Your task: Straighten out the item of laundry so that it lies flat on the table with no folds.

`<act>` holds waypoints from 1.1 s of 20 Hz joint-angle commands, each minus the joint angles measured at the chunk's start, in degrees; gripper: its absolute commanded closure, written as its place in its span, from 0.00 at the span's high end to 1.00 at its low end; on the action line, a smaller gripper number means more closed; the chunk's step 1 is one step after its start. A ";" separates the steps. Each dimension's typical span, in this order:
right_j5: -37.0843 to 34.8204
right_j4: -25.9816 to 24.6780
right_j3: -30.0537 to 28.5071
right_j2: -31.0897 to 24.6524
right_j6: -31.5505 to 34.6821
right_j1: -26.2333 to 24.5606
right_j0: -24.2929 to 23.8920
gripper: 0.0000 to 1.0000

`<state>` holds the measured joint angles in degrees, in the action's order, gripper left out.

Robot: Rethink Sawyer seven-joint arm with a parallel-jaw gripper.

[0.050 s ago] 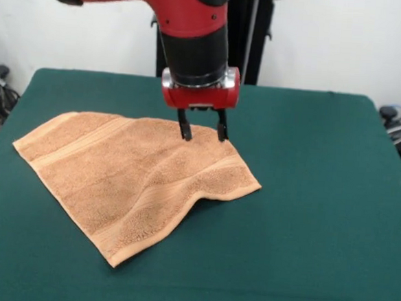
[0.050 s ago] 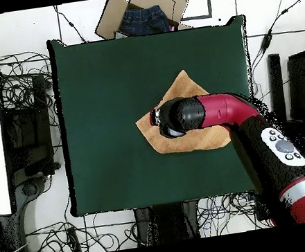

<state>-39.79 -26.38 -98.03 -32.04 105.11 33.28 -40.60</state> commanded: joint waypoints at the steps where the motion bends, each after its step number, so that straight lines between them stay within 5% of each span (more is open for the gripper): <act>1: 5.62 -6.76 0.46 0.36 -4.39 -4.95 2.86 1.00; 22: -1.39 -7.16 7.80 -1.07 -9.03 -7.66 3.37 1.00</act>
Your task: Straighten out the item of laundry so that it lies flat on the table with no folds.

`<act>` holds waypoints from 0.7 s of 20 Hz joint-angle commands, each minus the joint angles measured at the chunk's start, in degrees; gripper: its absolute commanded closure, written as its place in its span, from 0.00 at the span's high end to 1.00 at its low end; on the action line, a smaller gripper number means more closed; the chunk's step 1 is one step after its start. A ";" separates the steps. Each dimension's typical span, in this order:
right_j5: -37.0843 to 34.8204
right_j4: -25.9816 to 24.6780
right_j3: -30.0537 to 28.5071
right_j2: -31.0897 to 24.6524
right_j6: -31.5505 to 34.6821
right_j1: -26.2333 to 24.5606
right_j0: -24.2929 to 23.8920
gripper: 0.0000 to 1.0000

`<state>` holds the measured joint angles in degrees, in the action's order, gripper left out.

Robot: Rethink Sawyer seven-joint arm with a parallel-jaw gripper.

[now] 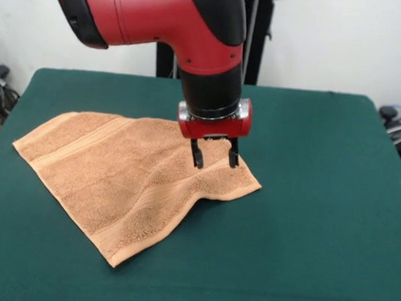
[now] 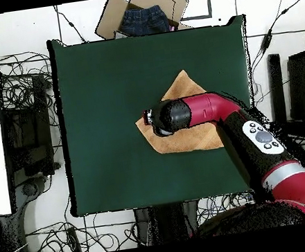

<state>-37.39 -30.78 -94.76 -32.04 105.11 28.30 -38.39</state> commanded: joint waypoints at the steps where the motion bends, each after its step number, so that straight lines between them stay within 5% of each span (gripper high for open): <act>1: -3.72 -2.75 4.59 -1.00 -8.85 -2.65 1.24 1.00; 14: -6.38 -2.24 6.44 -1.31 -9.90 -2.74 1.87 1.00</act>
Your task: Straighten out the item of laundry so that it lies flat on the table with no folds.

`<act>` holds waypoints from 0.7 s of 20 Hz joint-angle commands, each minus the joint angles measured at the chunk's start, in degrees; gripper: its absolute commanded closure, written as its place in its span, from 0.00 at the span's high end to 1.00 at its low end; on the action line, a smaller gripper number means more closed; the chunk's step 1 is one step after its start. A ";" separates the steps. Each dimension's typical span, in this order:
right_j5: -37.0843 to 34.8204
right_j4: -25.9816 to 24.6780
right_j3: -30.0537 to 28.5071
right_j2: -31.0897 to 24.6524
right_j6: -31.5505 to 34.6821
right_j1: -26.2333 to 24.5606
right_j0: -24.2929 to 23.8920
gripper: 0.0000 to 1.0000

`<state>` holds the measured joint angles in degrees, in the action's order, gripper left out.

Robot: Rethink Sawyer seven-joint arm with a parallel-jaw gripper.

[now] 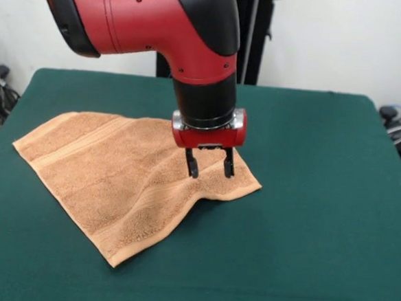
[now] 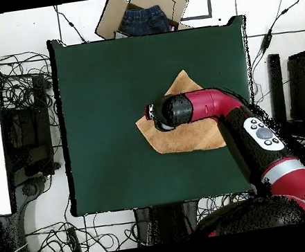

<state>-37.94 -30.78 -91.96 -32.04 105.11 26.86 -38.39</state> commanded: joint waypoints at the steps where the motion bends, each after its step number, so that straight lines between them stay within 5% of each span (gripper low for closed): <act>1: -5.88 -2.27 3.80 -1.32 -9.99 -1.41 1.89 1.00; 14: -7.88 -2.30 5.85 -1.55 -11.05 -2.30 2.72 1.00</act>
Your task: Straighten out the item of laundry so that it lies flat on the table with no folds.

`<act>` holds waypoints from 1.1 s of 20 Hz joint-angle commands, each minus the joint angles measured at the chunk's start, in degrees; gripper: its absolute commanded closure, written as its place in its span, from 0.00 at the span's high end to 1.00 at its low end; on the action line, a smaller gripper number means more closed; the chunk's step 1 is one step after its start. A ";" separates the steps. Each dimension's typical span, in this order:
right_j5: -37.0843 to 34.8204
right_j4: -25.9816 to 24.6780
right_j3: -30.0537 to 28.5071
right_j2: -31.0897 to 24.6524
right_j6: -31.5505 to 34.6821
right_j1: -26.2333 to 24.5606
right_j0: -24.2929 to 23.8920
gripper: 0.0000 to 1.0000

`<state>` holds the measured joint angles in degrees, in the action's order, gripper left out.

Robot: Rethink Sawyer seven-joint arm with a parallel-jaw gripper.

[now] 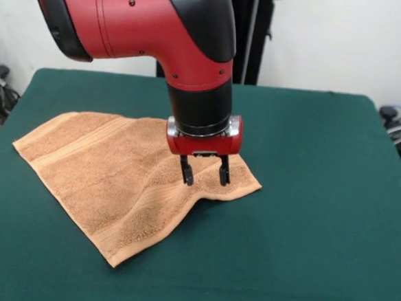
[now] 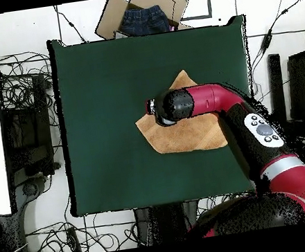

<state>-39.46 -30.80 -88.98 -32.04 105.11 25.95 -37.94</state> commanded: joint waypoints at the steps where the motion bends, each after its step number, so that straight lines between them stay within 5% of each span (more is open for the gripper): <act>1: -5.96 -2.34 2.79 -1.73 -11.07 -1.46 2.18 1.00; 22: -1.20 -3.17 -7.93 -0.77 -8.00 2.82 -1.38 1.00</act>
<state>-39.93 -30.80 -91.88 -32.04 105.11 27.50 -39.10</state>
